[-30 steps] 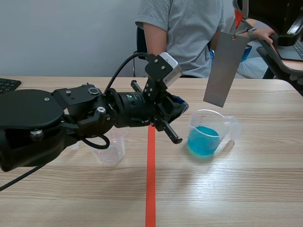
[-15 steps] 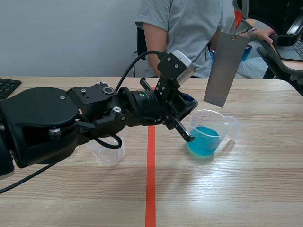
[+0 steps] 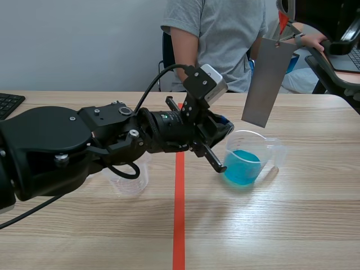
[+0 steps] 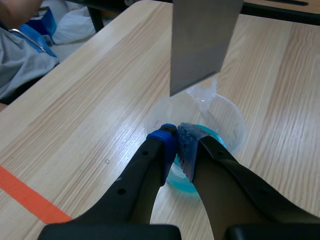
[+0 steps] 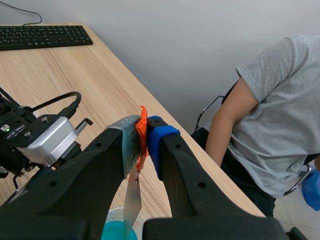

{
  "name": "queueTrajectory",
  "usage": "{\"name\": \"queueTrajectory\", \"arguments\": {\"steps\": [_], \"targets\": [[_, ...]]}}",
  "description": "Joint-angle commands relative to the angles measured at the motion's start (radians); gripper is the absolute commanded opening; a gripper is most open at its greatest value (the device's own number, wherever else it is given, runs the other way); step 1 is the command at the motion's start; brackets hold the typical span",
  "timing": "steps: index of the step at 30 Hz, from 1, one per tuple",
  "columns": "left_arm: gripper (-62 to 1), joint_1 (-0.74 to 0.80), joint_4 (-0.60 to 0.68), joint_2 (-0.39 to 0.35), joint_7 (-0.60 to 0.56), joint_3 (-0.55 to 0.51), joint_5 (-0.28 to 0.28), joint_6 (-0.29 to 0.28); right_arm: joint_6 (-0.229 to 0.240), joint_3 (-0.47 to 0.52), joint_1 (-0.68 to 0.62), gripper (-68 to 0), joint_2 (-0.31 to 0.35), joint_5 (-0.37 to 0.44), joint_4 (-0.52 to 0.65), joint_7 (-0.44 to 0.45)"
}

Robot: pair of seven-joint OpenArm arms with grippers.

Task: Do the redox reaction experiment.
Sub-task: 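Raise the plate and point at it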

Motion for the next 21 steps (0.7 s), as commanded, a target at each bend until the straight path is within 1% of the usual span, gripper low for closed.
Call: {"name": "queueTrajectory", "arguments": {"steps": [1,21], "targets": [[-56.9,-0.017,0.017,0.005,-0.018,-0.005,-0.006,-0.002,0.006,0.012,0.012,-66.0,0.016,0.014,0.010,0.018],[-56.9,-0.016,0.013,-0.002,-0.017,-0.005,-0.008,-0.002,0.006,0.012,0.012,-66.0,0.016,0.014,0.010,0.018]]}}
